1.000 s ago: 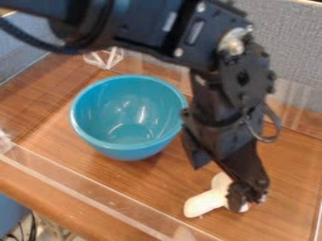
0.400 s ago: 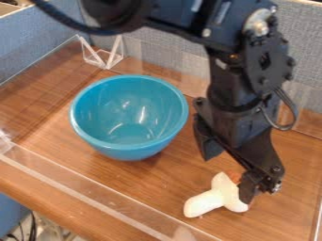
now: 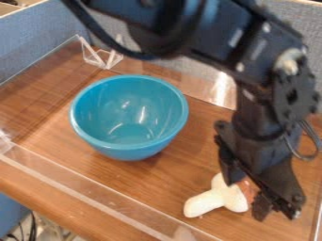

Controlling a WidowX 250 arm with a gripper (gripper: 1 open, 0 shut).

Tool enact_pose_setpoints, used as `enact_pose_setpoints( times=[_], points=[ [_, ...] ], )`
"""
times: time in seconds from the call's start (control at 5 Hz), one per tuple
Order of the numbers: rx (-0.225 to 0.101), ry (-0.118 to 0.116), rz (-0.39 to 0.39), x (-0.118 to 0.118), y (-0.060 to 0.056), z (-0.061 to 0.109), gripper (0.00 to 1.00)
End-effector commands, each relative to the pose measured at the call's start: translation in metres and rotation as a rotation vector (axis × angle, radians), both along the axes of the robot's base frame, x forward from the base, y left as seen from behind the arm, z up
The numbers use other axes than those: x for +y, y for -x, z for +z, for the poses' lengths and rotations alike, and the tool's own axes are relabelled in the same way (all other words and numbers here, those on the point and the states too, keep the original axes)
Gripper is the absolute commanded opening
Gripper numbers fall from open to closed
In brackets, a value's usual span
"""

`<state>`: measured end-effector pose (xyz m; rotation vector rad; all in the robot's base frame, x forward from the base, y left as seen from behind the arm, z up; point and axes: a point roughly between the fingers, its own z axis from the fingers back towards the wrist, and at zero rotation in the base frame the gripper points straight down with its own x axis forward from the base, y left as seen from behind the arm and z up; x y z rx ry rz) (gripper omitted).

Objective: Remove the mushroom from inside the blue bowl and put it on the table

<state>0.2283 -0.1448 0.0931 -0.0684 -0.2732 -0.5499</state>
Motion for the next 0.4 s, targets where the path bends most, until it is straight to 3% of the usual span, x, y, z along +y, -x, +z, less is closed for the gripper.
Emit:
enact_pose_setpoints(
  times=[0.0, 0.2],
  points=[
    [-0.047, 0.021, -0.005, -0.0011, -0.0047, 0.0129, 1.00],
    [-0.067, 0.029, -0.011, -0.0033, -0.0052, 0.0143, 1.00]
  ],
)
